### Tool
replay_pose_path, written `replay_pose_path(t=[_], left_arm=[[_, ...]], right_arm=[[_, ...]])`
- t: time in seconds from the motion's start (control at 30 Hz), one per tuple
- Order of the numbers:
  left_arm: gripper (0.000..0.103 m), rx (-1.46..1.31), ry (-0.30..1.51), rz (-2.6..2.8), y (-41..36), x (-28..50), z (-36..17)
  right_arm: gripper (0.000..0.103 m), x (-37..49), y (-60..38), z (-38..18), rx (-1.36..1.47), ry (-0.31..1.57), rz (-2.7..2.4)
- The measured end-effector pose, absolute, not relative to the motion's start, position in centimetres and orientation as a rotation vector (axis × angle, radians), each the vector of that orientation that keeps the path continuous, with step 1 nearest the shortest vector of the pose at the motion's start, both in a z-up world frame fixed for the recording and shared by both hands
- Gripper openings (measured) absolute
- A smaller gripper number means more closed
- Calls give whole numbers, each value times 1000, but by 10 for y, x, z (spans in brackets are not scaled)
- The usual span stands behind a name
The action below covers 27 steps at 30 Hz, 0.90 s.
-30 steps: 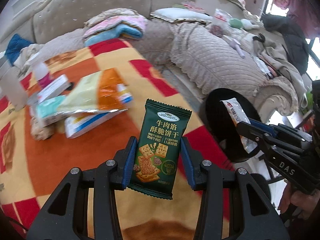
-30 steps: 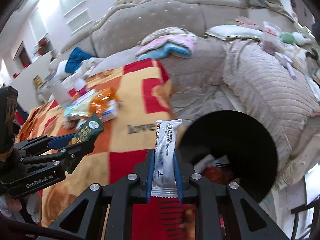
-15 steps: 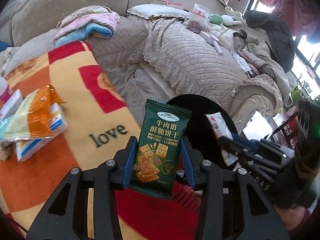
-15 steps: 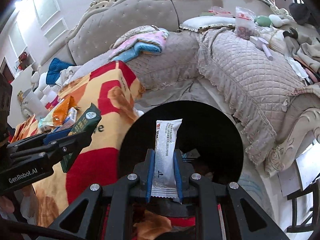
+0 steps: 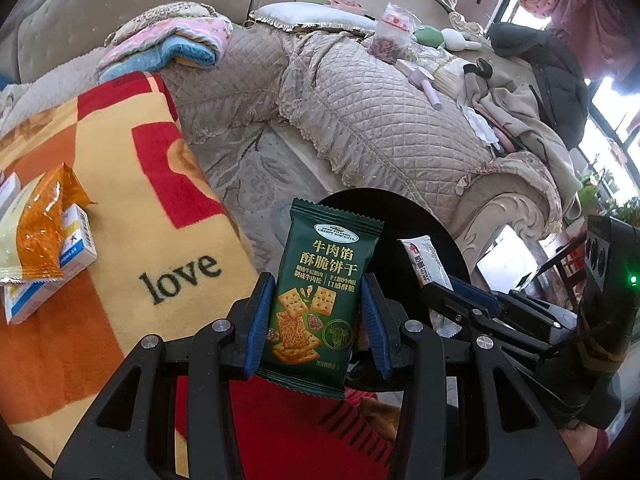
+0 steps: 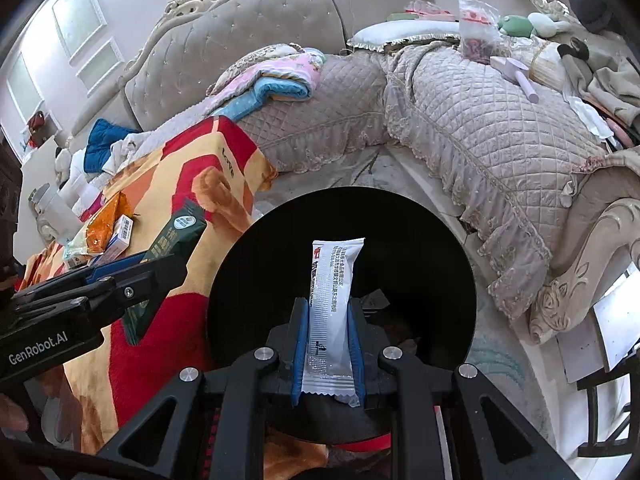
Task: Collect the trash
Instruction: 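Carry cracker packet and sachet over the black bin and open both tools, then move both open tools back over the blanket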
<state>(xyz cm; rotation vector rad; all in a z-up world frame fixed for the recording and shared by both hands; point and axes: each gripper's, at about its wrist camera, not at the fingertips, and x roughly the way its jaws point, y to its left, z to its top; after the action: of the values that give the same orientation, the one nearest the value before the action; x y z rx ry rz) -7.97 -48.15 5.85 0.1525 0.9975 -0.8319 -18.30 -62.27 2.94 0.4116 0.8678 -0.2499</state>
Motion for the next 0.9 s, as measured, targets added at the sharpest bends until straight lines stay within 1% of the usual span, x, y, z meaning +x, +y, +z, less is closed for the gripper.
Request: replay_pose_path(t=[0.13,0.17,0.2,0.27,0.33,0.43,0.63,0.7,0.9], left_arm=[[41,109,1001,-838,-482,-79,59],[42,106,997,-837,-482,-79,60],[42,103,994,-838,-483,-79,60],[43,104,1001,-843,-485,-80,60],[45,103,1004,-843,-484,-82,59],[54,85,1010,-848,-480,-83,59],[54,105,980,-846,-469,-88,71],[54,125,939,-818,-459,-91,78],[54,185,861,-714,-424,-95,91]], right_arm=[[18,-182,-625,29,406,856,-274],[22,-181,-626,29,400,858,-284],[29,-181,-626,28,393,862,-294],[36,-182,-628,27,398,862,-289],[36,-183,-629,27,401,859,-278],[37,-183,-628,27,398,857,-268],[39,-189,-625,33,407,855,-284],[43,-188,-619,38,395,847,-275],[44,-179,-591,51,347,837,-228]])
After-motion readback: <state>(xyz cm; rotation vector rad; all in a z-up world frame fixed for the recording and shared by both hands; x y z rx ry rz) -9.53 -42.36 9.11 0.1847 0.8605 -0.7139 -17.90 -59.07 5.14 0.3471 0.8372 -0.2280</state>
